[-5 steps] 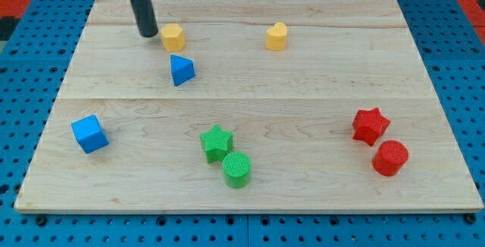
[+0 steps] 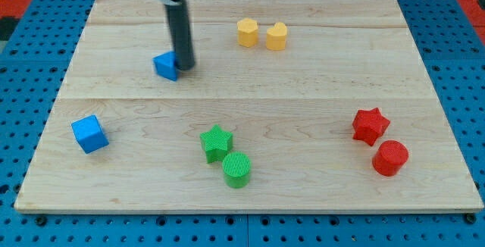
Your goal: Move the blue triangle towards the top left corner
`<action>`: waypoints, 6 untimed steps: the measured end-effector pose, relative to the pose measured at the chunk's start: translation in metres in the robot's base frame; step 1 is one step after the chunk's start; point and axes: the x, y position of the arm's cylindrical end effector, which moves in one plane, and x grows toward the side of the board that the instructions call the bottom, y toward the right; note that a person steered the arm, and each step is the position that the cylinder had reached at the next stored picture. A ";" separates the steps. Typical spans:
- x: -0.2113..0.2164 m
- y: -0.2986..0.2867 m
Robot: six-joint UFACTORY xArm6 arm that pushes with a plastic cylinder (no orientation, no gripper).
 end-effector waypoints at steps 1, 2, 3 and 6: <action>-0.003 -0.015; 0.024 -0.008; 0.056 -0.038; -0.062 -0.066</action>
